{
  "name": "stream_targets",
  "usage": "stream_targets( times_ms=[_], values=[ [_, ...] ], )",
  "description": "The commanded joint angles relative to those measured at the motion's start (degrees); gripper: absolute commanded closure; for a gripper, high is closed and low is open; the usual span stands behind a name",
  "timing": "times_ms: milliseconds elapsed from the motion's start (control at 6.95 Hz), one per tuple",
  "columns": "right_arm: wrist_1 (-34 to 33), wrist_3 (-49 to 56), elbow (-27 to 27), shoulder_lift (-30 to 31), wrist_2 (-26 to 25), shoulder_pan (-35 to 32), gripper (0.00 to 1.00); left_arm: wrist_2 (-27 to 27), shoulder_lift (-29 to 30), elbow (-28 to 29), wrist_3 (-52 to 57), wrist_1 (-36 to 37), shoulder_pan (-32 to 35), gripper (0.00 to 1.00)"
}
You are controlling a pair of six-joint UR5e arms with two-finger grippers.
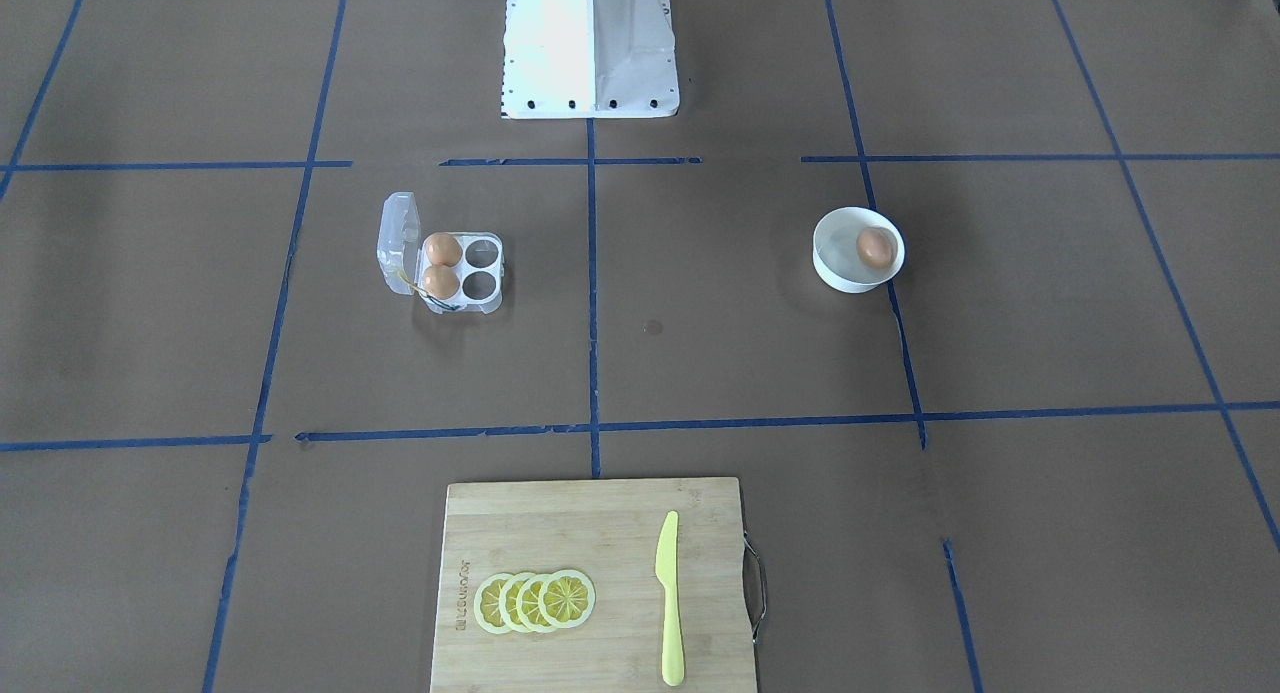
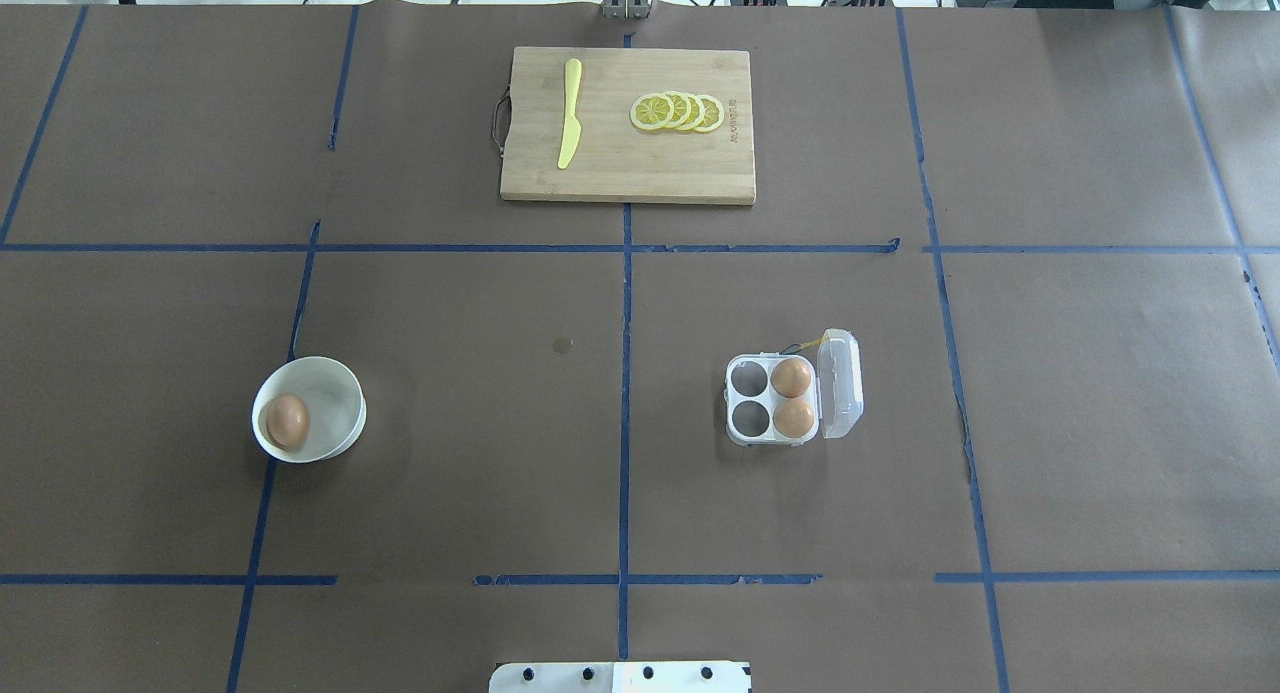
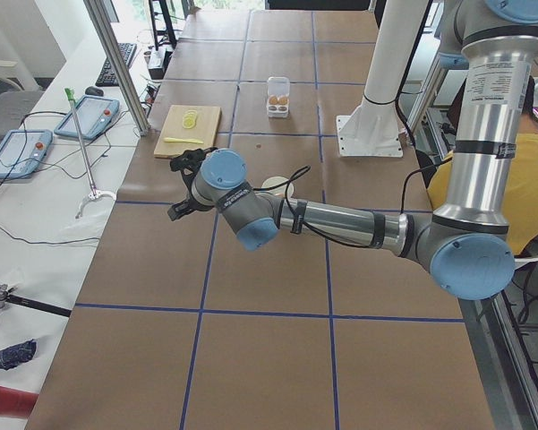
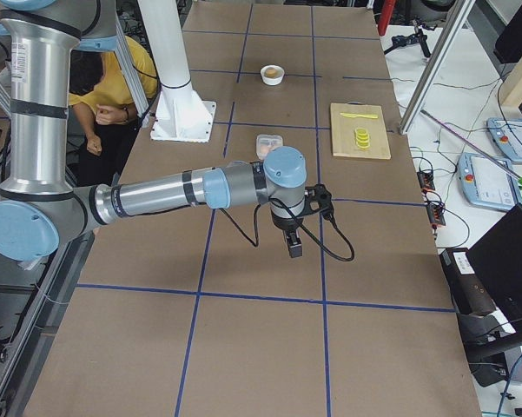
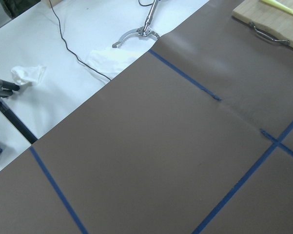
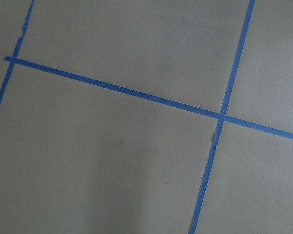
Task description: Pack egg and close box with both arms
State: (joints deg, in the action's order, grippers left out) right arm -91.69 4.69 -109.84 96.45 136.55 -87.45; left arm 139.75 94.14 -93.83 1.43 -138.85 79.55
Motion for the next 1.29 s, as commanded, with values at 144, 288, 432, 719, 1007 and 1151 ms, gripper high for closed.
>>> stream_targets(
  times_ms=[144, 288, 432, 719, 1007, 1151],
  values=[
    [0.02, -1.61, -0.20, -0.12, 0.12, 0.00, 0.00, -13.81, -5.87, -12.55, -25.36, -1.16, -15.16, 0.00],
    [0.02, -1.61, -0.20, -0.12, 0.12, 0.00, 0.00, -16.15, -7.38, -15.13, -34.22, -1.16, -20.17, 0.00],
    [0.02, -1.61, -0.11, -0.12, 0.12, 0.00, 0.00, -19.83, -7.57, -16.81, -43.44, -1.16, -25.44, 0.07],
    [0.02, -1.61, 0.07, -0.12, 0.12, 0.00, 0.00, -35.51, -7.92, -19.28, -63.92, -0.89, -42.28, 0.18],
    [0.02, -1.61, 0.07, -0.04, 0.12, 0.00, 0.00, -42.96, -7.75, -19.46, -70.76, 5.23, -48.94, 0.27],
    [0.02, -1.53, 0.07, 0.05, 0.12, 0.00, 0.00, -43.42, -7.75, -19.64, -71.65, 8.65, -49.31, 0.27]
  ],
)
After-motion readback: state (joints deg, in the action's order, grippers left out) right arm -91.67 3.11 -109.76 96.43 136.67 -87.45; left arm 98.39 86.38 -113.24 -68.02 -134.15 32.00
